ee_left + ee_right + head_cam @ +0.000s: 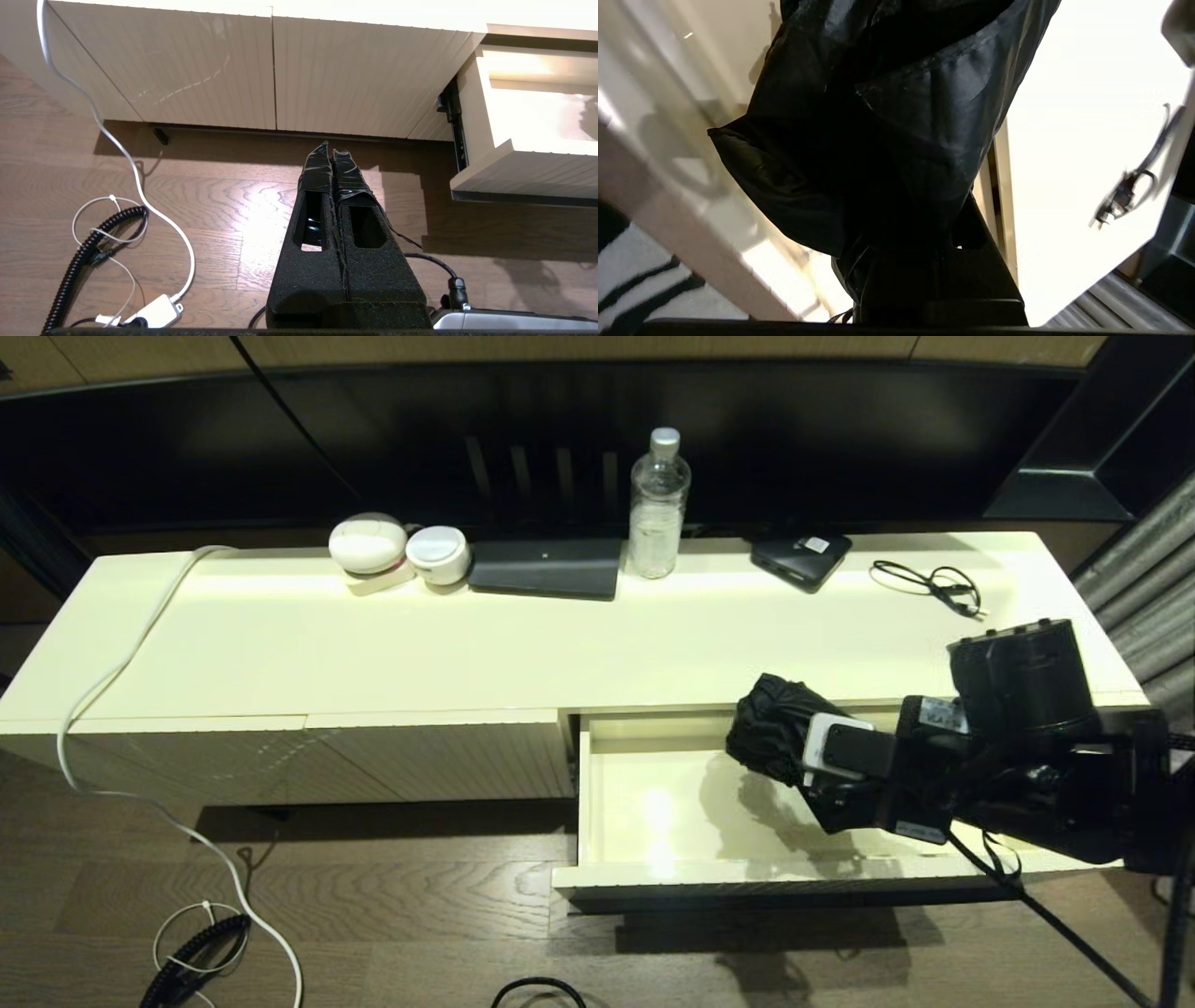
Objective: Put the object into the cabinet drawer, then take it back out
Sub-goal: Put the umbrella in the drawer
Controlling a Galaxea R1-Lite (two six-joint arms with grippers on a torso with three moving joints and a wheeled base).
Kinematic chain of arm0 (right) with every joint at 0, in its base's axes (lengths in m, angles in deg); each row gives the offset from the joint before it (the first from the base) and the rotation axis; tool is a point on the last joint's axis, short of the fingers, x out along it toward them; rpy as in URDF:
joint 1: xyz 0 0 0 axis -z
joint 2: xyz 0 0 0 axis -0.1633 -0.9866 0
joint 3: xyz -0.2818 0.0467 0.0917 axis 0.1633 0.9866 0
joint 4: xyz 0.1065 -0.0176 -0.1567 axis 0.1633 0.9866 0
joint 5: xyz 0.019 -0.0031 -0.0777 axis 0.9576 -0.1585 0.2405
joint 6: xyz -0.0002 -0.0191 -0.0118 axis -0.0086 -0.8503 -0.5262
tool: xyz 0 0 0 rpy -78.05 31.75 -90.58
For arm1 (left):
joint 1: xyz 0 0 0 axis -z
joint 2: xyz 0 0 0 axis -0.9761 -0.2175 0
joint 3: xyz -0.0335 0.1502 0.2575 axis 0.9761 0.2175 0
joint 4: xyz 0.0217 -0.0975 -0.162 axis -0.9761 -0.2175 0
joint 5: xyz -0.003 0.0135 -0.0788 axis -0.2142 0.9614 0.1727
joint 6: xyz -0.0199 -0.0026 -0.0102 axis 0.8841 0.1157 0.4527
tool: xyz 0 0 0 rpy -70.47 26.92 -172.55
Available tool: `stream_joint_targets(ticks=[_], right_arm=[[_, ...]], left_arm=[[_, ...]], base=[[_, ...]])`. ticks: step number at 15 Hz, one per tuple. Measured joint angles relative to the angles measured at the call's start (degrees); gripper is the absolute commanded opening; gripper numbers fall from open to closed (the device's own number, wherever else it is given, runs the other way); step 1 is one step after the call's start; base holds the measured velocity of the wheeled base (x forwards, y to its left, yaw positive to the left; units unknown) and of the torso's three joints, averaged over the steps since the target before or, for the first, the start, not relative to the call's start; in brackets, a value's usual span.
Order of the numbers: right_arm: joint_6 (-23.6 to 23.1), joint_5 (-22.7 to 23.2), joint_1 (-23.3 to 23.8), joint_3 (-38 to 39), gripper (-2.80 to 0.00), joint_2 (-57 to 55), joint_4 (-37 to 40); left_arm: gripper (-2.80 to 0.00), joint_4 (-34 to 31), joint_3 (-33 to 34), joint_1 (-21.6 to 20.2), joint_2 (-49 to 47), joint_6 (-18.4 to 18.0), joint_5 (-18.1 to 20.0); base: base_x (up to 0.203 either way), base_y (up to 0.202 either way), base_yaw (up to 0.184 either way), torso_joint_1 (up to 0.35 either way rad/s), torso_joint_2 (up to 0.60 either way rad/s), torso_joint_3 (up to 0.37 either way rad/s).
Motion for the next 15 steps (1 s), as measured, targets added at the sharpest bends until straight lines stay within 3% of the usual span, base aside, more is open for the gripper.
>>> stream_joint_targets(ticks=[3,11,12,15], right_arm=[[0.05,0.89,1.36,1.69,-2.80,-6.12,-9.09],[-0.44,1.44,2.34,-3.32,-2.80,-18.14,-14.32],[-0.59,1.81,2.47,-3.45,0.00,-18.79,-14.44],[-1.08,2.61,2.62,-3.10,0.00,-19.82,-14.56]], left_arm=[[-2.80,0.00,0.00,0.00,0.00,0.00,0.02],[-2.80,0.00,0.00,0.00,0.00,-0.02,0.02],[-2.80,0.00,0.00,0.00,0.00,0.00,0.03],[-2.80,0.00,0.00,0.00,0.00,-0.03,0.00]], base=[[0.000,0.000,0.000,0.000,0.00,0.000],[0.000,0.000,0.000,0.000,0.00,0.000],[0.000,0.000,0.000,0.000,0.00,0.000],[0.000,0.000,0.000,0.000,0.00,0.000]])
